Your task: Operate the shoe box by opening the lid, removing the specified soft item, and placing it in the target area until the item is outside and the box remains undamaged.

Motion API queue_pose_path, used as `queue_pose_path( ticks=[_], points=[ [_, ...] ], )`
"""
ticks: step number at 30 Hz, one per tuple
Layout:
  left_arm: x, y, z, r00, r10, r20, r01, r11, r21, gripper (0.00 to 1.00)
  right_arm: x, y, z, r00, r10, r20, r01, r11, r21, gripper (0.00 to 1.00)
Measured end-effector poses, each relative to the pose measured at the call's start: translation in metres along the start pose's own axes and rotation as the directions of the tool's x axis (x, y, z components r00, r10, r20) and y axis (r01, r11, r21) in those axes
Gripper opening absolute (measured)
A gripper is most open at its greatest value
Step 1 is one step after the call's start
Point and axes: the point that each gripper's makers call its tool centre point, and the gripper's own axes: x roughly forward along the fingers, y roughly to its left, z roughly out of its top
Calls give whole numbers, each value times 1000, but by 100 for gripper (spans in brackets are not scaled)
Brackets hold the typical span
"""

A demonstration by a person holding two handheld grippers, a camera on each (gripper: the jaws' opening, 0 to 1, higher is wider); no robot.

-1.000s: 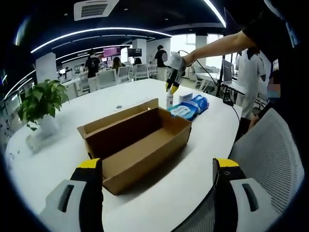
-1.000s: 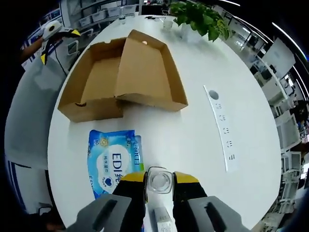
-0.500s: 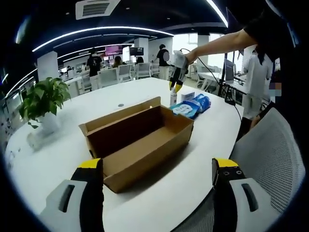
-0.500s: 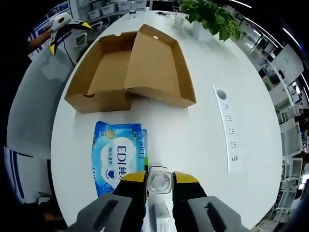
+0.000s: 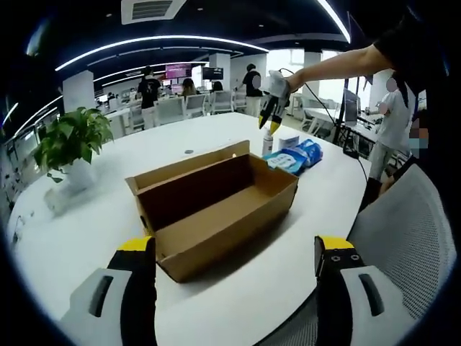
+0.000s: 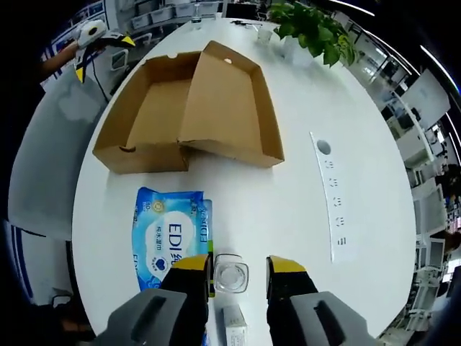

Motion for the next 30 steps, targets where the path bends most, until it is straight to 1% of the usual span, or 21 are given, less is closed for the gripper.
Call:
queue_pose_path(
  ticks=[3, 7, 9, 14, 16, 18, 19, 20, 22, 23, 24, 26, 29, 30],
  points=[
    [1, 4, -1, 1000, 11, -5, -11, 1000, -6, 93, -1, -3, 3, 1000, -18, 11, 18, 1000, 0, 33],
    [3, 11, -3, 1000, 28, -14, -28, 1000, -13, 92, -3, -8, 12, 998, -44, 39, 43, 999, 32, 36],
    [5, 15, -3, 999, 38, -18, -38, 999, -25, 90, -4, -11, 18, 997, -59, 58, 56, 997, 61, 37],
    [8, 23, -4, 998, 55, -28, -56, 997, -44, 84, -4, -16, 27, 994, -75, 84, 67, 993, 99, 38],
    [11, 27, -4, 998, 55, -29, -57, 997, -55, 85, -3, -19, 30, 992, -91, 89, 76, 985, 157, 37],
    [12, 30, -4, 997, 63, -34, -65, 996, -59, 83, -2, -21, 34, 990, -98, 106, 77, 980, 185, 36],
    [13, 32, -5, 997, 67, -39, -70, 996, -63, 81, -1, -23, 36, 988, -107, 115, 81, 974, 210, 36],
    [14, 37, -5, 995, 84, -45, -87, 993, -75, 78, 0, -22, 41, 985, -107, 133, 71, 965, 251, 36],
    [14, 46, -5, 991, 122, -45, -126, 989, -83, 72, 2, -23, 45, 983, -110, 148, 65, 958, 280, 36],
    [15, 50, -6, 989, 138, -49, -142, 985, -93, 67, 4, -24, 47, 981, -114, 154, 65, 953, 295, 36],
    [15, 54, -7, 987, 153, -51, -158, 981, -113, 64, 5, -25, 49, 980, -118, 159, 65, 951, 304, 36],
    [15, 59, -8, 985, 165, -51, -171, 974, -147, 59, 9, -26, 52, 977, -127, 171, 65, 943, 327, 35],
    [16, 70, -10, 979, 198, -47, -204, 962, -184, 54, 13, -24, 57, 974, -145, 174, 79, 937, 339, 34],
    [16, 72, -11, 978, 204, -51, -210, 958, -196, 52, 15, -25, 59, 971, -156, 179, 83, 930, 358, 33]
  ],
)
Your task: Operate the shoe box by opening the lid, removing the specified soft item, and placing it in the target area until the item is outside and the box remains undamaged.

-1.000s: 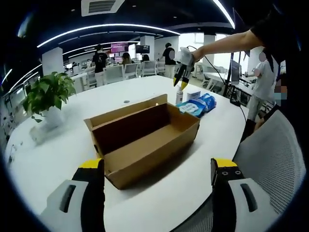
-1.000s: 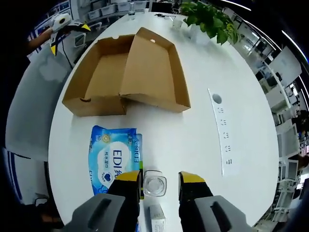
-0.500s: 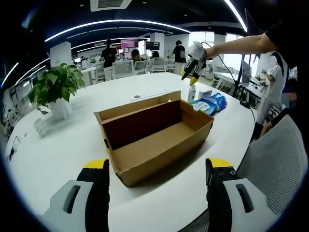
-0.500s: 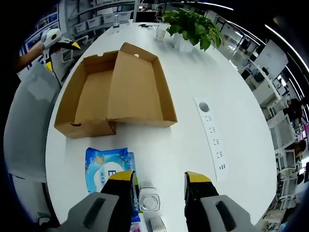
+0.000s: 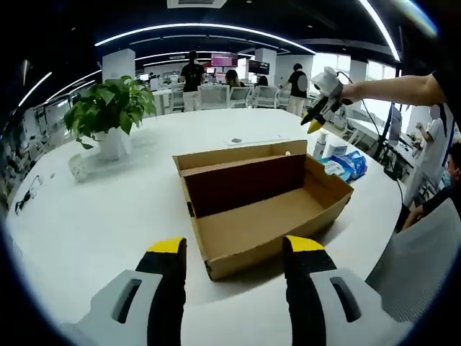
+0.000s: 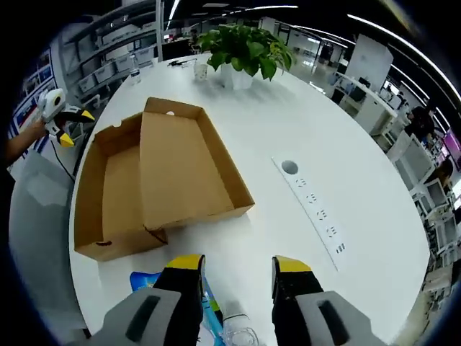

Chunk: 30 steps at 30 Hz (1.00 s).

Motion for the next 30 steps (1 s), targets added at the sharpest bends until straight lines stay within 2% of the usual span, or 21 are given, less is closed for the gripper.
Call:
queue_pose_path(
  ticks=[7, 11, 15, 18, 23, 30],
  points=[
    [9, 11, -5, 999, 39, -26, -40, 998, -44, 41, 11, 6, 13, 998, -29, 50, 23, 993, 118, 30],
    [17, 17, -9, 997, 64, -46, -67, 995, -69, 36, 21, 8, 20, 996, -54, 71, 37, 974, 222, 30],
    [21, 22, -12, 994, 86, -61, -91, 992, -86, 32, 28, 8, 25, 993, -87, 82, 63, 963, 261, 29],
    [24, 27, -16, 991, 110, -77, -119, 986, -115, 26, 35, 8, 28, 989, -111, 95, 73, 939, 337, 27],
    [26, 30, -18, 987, 127, -95, -140, 980, -144, 19, 43, 3, 30, 983, -159, 93, 107, 904, 415, 25],
    [28, 33, -20, 985, 140, -102, -157, 970, -184, 10, 57, 1, 31, 982, -165, 91, 97, 855, 510, 19]
  ],
)
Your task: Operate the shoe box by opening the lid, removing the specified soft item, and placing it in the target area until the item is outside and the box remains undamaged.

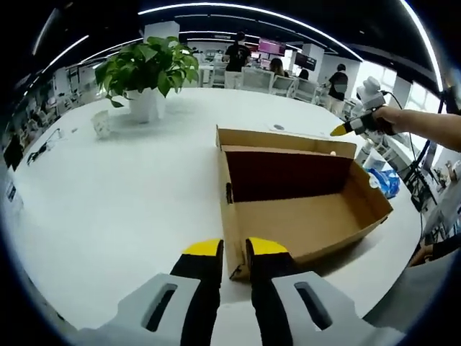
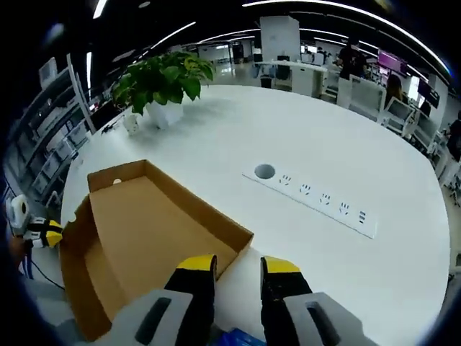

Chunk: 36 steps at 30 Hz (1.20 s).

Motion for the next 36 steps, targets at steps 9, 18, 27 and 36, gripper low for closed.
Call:
queue_pose_path(
  ticks=[9, 18, 27, 36],
  points=[
    [5, -2, -3, 1000, -6, -9, 6, 1000, -25, 4, 15, 2, -6, 1000, -8, -26, 11, 991, 134, 17],
    [6, -1, -5, 1000, -11, 2, 11, 1000, -16, 4, 20, 10, -18, 998, -13, -65, 23, 985, 169, 6],
    [6, 0, -6, 1000, -7, 8, 7, 1000, -17, 3, 16, 12, -17, 998, -28, -63, 37, 988, 149, 0],
    [6, 1, -6, 1000, -6, 7, 6, 1000, -28, 3, 8, 13, -8, 999, -31, -29, 35, 989, 140, 0]
  ],
)
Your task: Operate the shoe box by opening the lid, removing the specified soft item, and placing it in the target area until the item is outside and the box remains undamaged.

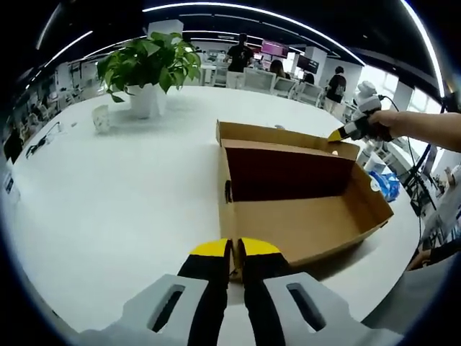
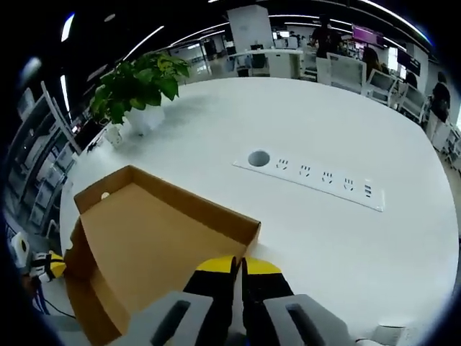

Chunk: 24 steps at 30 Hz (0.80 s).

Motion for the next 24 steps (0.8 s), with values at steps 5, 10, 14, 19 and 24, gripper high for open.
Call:
queue_pose_path(
  ticks=[5, 10, 14, 19, 24],
  points=[
    [0, 0, 0, 1000, -2, 2, 2, 1000, -8, 3, -6, 2, 6, 1000, -2, 31, 2, 1000, -21, 0],
    [0, -1, 0, 1000, -2, 2, 2, 1000, -8, 3, -13, 6, 13, 998, 0, 66, 4, 998, -56, 0],
    [0, -1, 0, 1000, -1, 4, 1, 1000, -6, 3, -20, 8, 18, 995, 3, 97, 4, 998, -68, 0],
    [0, -1, -1, 1000, -5, 6, 5, 1000, -14, 3, -26, 10, 21, 991, 5, 131, 5, 997, -76, 0],
    [0, -2, -1, 1000, -2, 7, 3, 1000, -10, 3, -36, 12, 24, 985, 15, 171, 2, 995, -98, 0]
  ],
)
